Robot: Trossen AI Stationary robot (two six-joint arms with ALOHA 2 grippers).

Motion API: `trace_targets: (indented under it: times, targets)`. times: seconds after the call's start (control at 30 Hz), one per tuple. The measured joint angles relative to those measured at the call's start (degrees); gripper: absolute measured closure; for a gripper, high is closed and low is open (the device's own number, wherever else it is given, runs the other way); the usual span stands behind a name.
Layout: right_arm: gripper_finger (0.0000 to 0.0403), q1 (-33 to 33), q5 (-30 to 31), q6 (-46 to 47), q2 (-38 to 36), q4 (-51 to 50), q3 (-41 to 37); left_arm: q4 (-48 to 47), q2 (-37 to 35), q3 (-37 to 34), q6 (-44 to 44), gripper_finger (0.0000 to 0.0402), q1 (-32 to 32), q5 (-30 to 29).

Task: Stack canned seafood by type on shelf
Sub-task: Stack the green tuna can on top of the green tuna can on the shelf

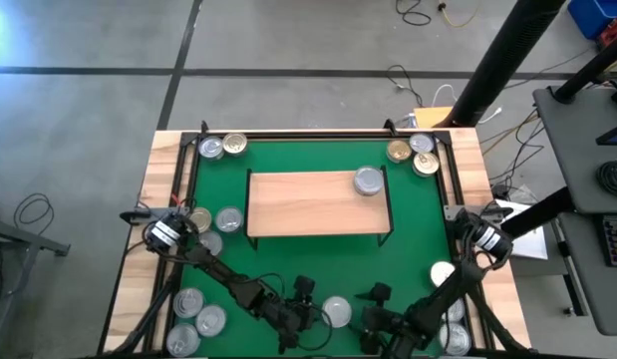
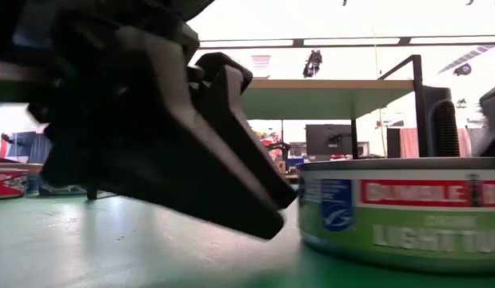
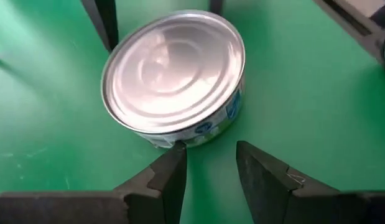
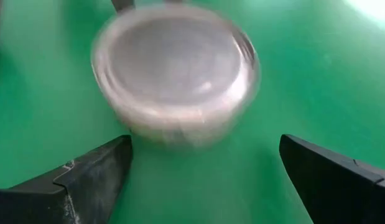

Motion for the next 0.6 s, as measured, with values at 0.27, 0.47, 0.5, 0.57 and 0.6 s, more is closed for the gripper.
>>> trace_targets:
  times: [0.27, 0.47, 0.5, 0.57, 0.6]
  targets:
    - [0.0002, -5.1, -3.1, -12.9, 0.6, 21.1, -5.0, 2.6, 0.0, -0.1, 0.8, 0.0276, 0.5, -0.6]
    - [0.0002, -6.8, -4.5, -16.8, 0.6, 24.0, -5.8, 3.4, 0.8, -0.2, 1.3, 0.0276, 0.6, -0.4]
    - [0.0002, -6.8, -4.5, -16.9, 0.6, 24.1, -5.8, 3.4, 1.2, -0.2, 1.3, 0.0276, 0.6, -0.2]
    - [0.0002, -6.9, -4.5, -17.4, 0.6, 24.2, -5.9, 4.0, 2.0, -0.2, 1.0, 0.0276, 0.6, 0.4]
    - [0.0002, -6.9, -4.5, -17.5, 0.6, 24.1, -5.9, 4.2, 2.2, -0.2, 0.9, 0.0276, 0.6, 0.6]
